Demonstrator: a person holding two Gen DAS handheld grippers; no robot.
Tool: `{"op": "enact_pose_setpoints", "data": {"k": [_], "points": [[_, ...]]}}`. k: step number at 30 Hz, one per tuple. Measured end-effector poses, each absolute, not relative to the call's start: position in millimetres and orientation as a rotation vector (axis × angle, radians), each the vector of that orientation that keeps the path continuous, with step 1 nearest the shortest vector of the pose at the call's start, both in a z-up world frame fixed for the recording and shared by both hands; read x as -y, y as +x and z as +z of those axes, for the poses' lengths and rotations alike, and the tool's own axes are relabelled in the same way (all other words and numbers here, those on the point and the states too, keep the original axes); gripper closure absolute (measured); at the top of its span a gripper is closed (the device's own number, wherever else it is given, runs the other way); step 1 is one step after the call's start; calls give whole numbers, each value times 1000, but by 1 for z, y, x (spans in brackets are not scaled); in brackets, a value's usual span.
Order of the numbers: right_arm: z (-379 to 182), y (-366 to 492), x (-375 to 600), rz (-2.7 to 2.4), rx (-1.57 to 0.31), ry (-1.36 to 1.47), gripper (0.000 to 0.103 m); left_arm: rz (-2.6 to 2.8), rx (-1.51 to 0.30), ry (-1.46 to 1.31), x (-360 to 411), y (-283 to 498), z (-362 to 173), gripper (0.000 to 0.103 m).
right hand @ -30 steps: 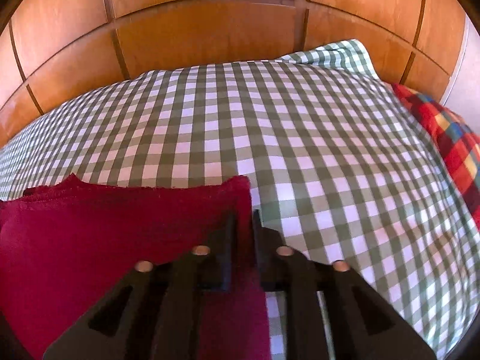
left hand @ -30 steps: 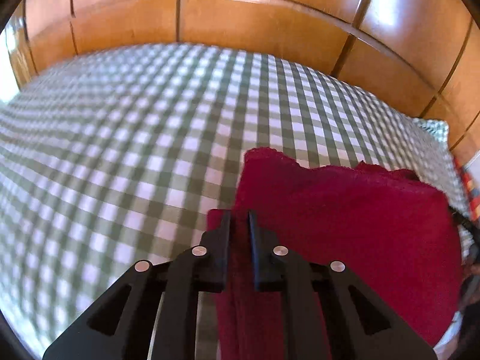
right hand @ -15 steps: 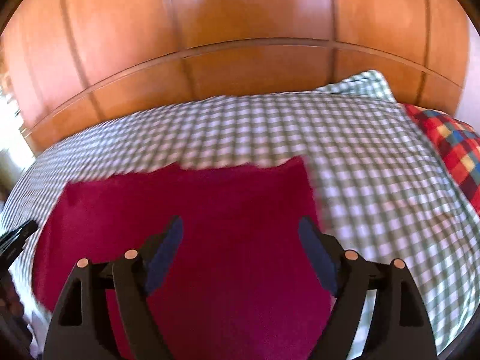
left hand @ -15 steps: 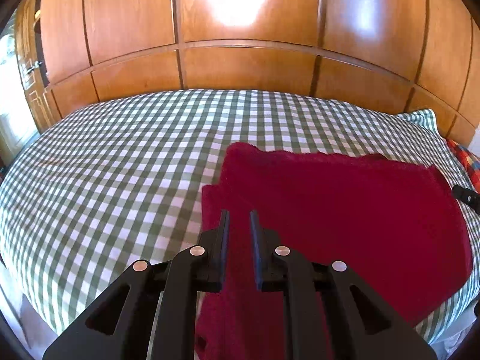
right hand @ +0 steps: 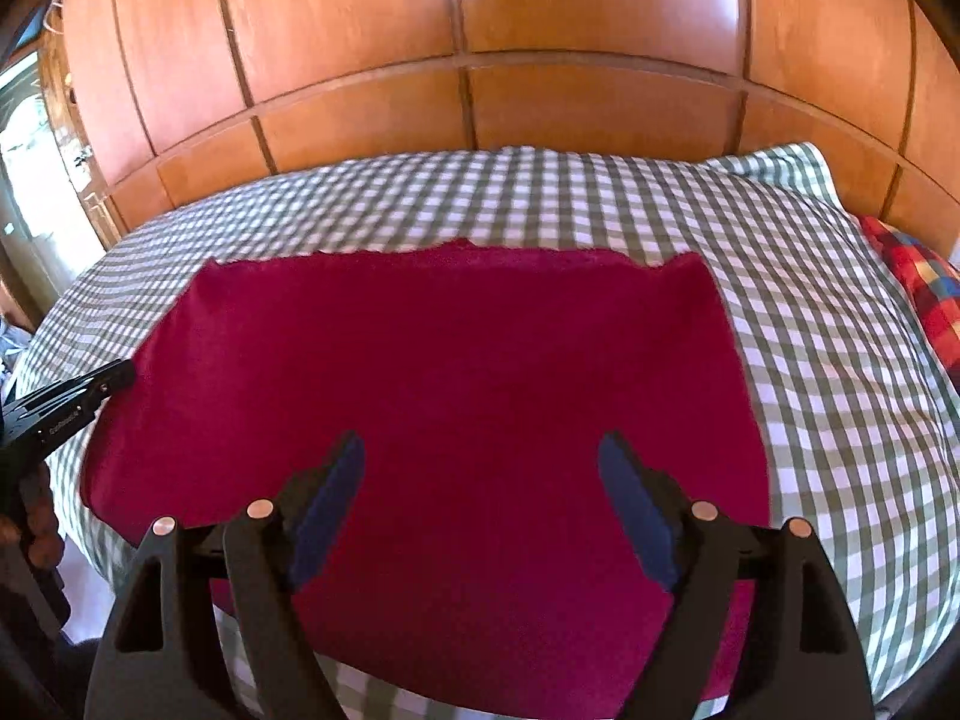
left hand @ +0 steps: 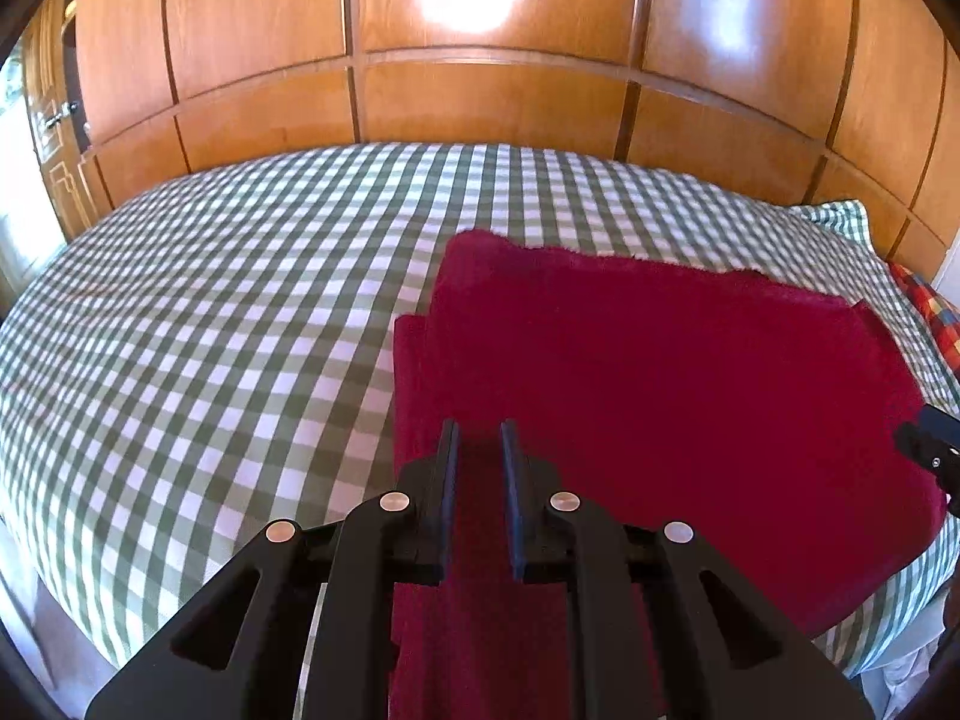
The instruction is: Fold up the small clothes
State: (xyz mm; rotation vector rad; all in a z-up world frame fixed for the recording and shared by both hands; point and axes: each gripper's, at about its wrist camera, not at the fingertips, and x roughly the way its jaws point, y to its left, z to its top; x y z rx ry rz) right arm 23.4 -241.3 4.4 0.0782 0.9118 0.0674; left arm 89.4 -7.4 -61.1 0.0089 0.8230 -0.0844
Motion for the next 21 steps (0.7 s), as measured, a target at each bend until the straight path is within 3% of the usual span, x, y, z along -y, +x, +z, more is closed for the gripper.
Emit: {"op": "enact_pose_setpoints", "data": {"k": [7, 15, 16, 17, 19, 21], "points": [[-23, 24, 259, 10, -950, 91, 19, -83, -849, 23, 6, 94, -76, 91], [-2, 17, 255, 18, -929, 105, 17, -66, -825, -149, -43, 77, -61, 91], [2, 14, 254, 29, -920, 107, 17, -99, -833, -202, -55, 71, -62, 88], [6, 11, 253, 44, -912, 110, 17, -131, -835, -236, -63, 67, -61, 74], [14, 4, 248, 90, -903, 119, 17, -168, -809, -298, -83, 48, -59, 58], [16, 0, 242, 131, -903, 116, 17, -218, -809, -324, -94, 34, -59, 55]]}}
